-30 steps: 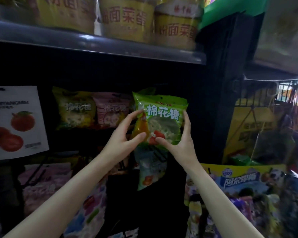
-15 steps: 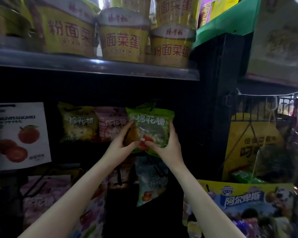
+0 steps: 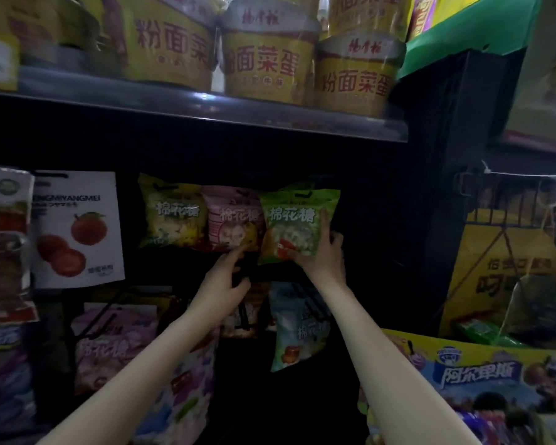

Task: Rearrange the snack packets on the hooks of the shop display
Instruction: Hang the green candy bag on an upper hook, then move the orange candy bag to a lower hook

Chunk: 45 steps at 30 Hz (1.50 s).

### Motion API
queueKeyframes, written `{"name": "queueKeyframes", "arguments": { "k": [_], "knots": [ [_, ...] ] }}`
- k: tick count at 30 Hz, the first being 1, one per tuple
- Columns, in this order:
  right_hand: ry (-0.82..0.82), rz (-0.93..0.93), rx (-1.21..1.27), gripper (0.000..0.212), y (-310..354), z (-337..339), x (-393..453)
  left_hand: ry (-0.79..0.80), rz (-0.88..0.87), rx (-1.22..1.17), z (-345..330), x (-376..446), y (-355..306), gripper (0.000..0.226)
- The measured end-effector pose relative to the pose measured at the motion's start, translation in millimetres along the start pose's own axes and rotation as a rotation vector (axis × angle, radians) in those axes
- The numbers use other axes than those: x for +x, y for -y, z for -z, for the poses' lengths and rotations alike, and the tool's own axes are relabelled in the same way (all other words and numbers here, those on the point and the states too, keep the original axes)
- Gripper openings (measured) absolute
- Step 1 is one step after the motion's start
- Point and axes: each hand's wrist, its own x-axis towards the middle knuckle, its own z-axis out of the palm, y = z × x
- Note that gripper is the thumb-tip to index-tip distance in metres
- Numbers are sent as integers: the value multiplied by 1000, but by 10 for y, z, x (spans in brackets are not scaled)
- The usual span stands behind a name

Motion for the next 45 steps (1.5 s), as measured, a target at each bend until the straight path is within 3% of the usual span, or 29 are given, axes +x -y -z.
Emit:
{"name": "queueKeyframes", "arguments": {
  "k": [3, 5, 9, 12, 16, 20, 24, 28, 31, 33, 36, 39, 43, 45],
  "knots": [
    [9, -35, -85, 77, 32, -40, -179, 26, -28, 127, 31, -220, 199, 61],
    [9, 18, 31, 68, -45, -129, -456, 62, -62, 215, 37, -426, 366, 58],
    [131, 152, 162, 61, -246, -449, -1202, 99, -156, 486, 142, -808, 669, 48],
    [276, 122, 180, 63, -333, -799, -1571, 70, -223, 616, 262, -1044, 785, 44],
    [512, 84, 303, 78, -210, -1207, -1761, 0, -115, 637, 548, -1372, 994, 46],
    [654, 84, 366, 79, 8, -1584, -1783, 15, 72, 587, 848, -1659, 1364, 47],
    [590, 198, 181, 77, 126, -1945, -1651, 80, 212, 547, 866, -1752, 1543, 57],
    [689, 249, -175, 67, 187, -2075, -1448, 123, 307, 407, 764, -1689, 1521, 61],
    [620, 324, -343, 34, 217, -2093, -1402, 137, 382, 293, 681, -1595, 1509, 64],
    [643, 331, -249, 23, 207, -2069, -1442, 138, 441, 234, 629, -1508, 1504, 64],
    [640, 312, -40, 19, 171, -2015, -1516, 154, 507, 199, 537, -1364, 1529, 51],
    [523, 355, 109, 16, 166, -1885, -1624, 47, 536, 151, 491, -1283, 1536, 21],
    [280, 378, 340, 10, 192, -1561, -1861, -12, 385, 27, 598, -1423, 1299, 14],
    [179, 373, 373, 13, 165, -1423, -1940, 33, 323, -54, 701, -1552, 1173, 18]
  ]
}}
